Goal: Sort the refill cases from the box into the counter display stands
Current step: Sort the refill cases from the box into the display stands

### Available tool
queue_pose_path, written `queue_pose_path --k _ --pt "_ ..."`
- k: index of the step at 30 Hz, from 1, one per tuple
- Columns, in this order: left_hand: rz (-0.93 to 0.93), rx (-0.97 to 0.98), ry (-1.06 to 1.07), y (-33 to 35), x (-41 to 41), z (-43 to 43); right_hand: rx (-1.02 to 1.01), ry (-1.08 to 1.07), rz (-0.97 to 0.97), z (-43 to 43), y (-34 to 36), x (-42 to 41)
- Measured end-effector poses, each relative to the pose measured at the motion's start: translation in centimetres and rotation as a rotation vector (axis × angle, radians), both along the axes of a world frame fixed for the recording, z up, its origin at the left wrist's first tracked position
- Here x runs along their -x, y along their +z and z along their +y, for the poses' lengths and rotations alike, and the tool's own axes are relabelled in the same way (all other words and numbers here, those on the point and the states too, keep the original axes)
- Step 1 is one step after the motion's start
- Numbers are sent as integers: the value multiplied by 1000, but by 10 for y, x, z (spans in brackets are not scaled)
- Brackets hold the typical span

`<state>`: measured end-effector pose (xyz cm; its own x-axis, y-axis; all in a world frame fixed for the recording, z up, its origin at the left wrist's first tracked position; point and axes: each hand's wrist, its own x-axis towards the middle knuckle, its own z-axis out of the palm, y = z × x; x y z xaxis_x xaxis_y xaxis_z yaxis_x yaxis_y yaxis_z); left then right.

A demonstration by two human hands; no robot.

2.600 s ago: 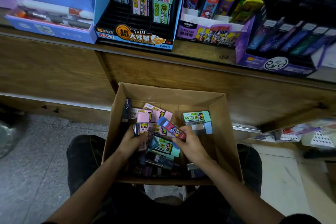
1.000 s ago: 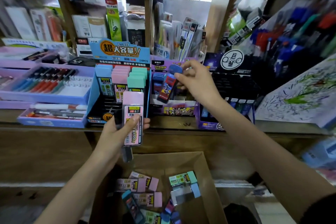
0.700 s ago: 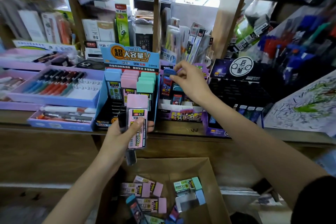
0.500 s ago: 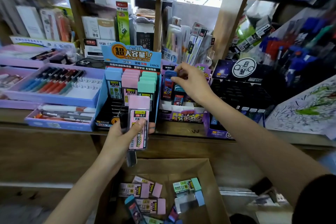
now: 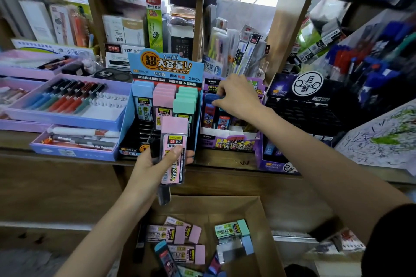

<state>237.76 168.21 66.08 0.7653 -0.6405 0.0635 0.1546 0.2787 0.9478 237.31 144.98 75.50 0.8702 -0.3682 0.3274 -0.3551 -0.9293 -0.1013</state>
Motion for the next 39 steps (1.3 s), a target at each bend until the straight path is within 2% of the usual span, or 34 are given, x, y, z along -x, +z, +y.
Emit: queue_pose_path --k 3,6,10,12,16,20,24,27,35,39 --pt "-8 -7 -13 0 0 -2 4 11 36 -1 4 -3" --pt "-5 -8 -19 0 1 -4 -107 44 49 -3 9 0" --pt "-3 -1 -35 3 1 -5 -259 153 -158 7 19 19" --pt "-6 7 -45 6 2 -7 -398 217 -218 20 22 34" --pt "6 31 -44 11 7 -11 -881 354 -120 52 11 59" --pt "-10 29 -73 13 12 -15 -1026 354 -120 69 -7 67" --pt "-41 17 -89 12 15 -16 -1065 325 -161 68 -13 71" --pt "-50 -47 8 10 14 -18 -1088 292 -206 61 -14 75" --pt "-134 -164 176 -1 -20 15 -1066 239 -477 56 15 46" --pt "79 -44 139 -4 -35 36 -867 276 -439 75 21 9"
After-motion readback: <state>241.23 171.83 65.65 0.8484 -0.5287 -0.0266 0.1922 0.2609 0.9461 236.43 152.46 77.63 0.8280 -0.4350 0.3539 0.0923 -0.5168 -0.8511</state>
